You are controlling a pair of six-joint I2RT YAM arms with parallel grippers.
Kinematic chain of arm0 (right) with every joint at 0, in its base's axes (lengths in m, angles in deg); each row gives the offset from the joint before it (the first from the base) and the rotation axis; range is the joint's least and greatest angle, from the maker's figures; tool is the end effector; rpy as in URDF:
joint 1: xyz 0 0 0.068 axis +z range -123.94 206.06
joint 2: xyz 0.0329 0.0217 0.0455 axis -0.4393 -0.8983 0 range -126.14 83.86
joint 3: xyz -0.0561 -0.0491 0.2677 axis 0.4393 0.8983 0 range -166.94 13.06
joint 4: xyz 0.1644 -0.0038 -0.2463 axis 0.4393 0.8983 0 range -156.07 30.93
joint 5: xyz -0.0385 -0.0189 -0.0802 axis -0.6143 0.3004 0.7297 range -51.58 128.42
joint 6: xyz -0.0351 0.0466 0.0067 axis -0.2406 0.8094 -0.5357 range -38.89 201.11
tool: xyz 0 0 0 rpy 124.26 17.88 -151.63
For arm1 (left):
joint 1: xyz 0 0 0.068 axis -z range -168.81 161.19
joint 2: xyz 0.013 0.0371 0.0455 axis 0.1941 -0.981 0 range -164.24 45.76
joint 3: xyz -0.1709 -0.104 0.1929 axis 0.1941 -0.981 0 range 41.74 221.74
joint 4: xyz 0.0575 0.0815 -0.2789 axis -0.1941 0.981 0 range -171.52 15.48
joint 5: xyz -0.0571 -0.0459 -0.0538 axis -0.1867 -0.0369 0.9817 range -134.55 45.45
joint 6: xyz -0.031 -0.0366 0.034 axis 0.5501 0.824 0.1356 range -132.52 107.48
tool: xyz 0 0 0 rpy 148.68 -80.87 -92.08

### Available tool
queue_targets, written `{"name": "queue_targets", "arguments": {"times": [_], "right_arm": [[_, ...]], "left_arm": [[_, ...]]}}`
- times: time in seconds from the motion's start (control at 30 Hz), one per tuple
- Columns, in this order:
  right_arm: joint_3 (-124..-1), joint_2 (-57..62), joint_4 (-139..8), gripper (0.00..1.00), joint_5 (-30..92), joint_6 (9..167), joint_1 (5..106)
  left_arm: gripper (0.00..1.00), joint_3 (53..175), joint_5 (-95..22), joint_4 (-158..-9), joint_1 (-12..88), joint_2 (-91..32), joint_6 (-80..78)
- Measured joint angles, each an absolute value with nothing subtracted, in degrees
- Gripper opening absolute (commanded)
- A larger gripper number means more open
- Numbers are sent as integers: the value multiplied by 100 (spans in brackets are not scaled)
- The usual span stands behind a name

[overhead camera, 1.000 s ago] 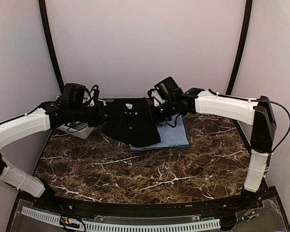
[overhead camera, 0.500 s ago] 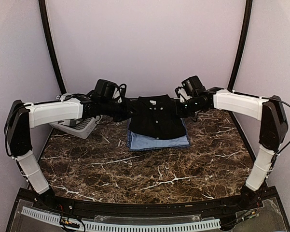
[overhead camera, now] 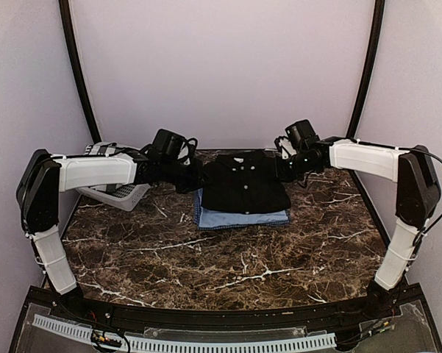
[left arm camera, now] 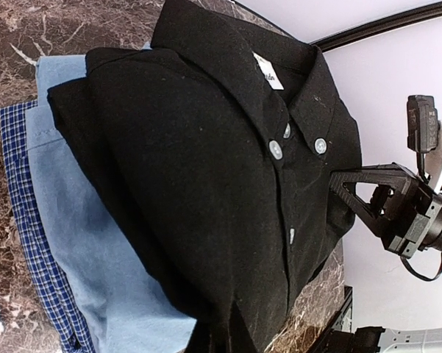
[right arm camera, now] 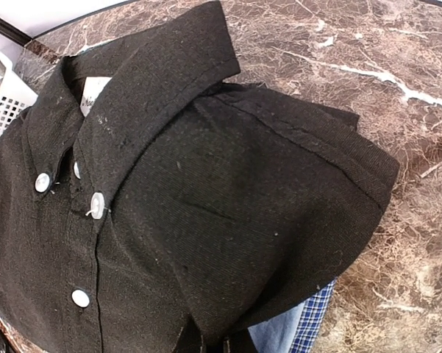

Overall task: Fold and stack the long sleeve shirts
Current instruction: Place the square-folded shirt on the square-folded shirt.

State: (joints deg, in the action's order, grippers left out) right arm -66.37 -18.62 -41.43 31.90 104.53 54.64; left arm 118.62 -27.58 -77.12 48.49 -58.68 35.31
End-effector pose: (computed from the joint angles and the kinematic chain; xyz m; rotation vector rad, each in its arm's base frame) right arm 0.3834 0.2145 0.2354 -0.1657 2.4658 0.5456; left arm 0.3599 -0.2899 0.2363 -0.0218 2.3435 -1.1330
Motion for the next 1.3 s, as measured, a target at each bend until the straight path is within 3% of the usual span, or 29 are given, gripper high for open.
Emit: {"name": "queue_targets", "arguments": {"times": [0.1, 0.2, 0.37, 0.47, 0.53, 0.87, 1.1, 1.3], "right_arm": [[-6576, -1862, -4204, 4, 3177, 10418, 5440], [-6423, -1862, -4302, 29, 3203, 10374, 5385], [-6200, -1949, -4313, 54, 3502, 10320, 5066], [-6200, -2011, -4243, 55, 3754, 10261, 4887], [-6200, -1993, -4204, 55, 3865, 10261, 4845], [-6255, -1440, -4143, 59, 3992, 10311, 5357], [-6423, -1466, -4532, 78, 3660, 10541, 6235], [-7072, -2225, -4995, 86, 3264, 10746, 6795]], "left_arm": [[0, 11862, -2819, -7692, 4849, -5881, 3529], [1, 11862, -3014, -7638, 4849, -5929, 3518], [23, 11784, -3202, -7550, 4830, -6253, 3461], [38, 11685, -3300, -7437, 4806, -6513, 3433], [43, 11631, -3366, -7358, 4806, -6581, 3402], [59, 11486, -3766, -7161, 4631, -6106, 3295], [81, 10966, -3921, -7259, 4279, -5048, 3188], [90, 10385, -3971, -7358, 4130, -4211, 3033]]}}
